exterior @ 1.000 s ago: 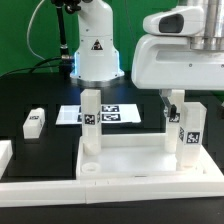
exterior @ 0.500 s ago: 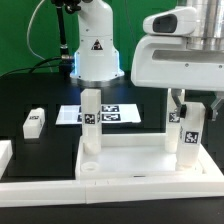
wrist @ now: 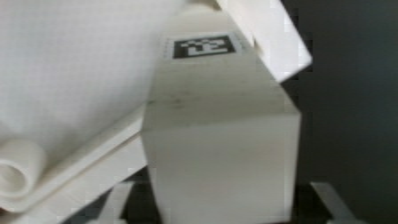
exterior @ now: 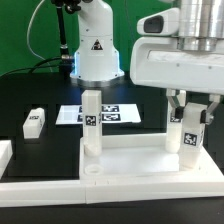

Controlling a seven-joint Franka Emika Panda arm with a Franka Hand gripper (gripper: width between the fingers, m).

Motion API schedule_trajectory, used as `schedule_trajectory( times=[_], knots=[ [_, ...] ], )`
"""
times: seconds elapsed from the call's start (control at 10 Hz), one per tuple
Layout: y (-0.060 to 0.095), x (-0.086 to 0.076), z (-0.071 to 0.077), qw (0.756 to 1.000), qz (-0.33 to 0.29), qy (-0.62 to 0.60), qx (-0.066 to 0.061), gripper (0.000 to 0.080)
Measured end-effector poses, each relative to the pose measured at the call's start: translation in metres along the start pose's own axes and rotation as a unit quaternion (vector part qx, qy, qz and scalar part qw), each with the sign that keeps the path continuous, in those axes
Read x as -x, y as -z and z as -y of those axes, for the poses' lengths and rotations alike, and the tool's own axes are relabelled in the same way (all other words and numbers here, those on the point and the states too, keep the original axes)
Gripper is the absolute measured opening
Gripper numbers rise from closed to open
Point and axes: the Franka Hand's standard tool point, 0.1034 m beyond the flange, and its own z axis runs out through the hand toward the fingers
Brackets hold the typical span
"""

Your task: Assemble desk

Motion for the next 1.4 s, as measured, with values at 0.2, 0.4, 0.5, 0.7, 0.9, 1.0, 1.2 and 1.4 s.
schedule_trajectory(
  times=[0.2,0.4,0.5,0.7,0.9,1.0,1.2,1.4],
  knots=[
    [-0.001,-0.003,-0.008,0.990,0.013,-0.139,0.003,0.0284],
    [0.001,0.000,-0.006,0.958,0.030,-0.286,-0.021,0.0285],
    [0.001,0.001,0.001,0.939,0.029,-0.338,-0.050,0.0277],
    [-0.002,0.003,-0.001,0.924,0.029,-0.376,-0.056,0.0336],
    [-0.002,0.003,-0.001,0.928,0.028,-0.368,-0.057,0.0473],
    [-0.003,0.003,-0.001,0.933,0.027,-0.356,-0.057,0.0608],
    [-0.002,0.008,0.004,0.960,0.024,-0.272,-0.057,0.0637],
    [-0.002,0.026,0.013,0.987,0.030,-0.150,-0.055,0.0649]
  ],
)
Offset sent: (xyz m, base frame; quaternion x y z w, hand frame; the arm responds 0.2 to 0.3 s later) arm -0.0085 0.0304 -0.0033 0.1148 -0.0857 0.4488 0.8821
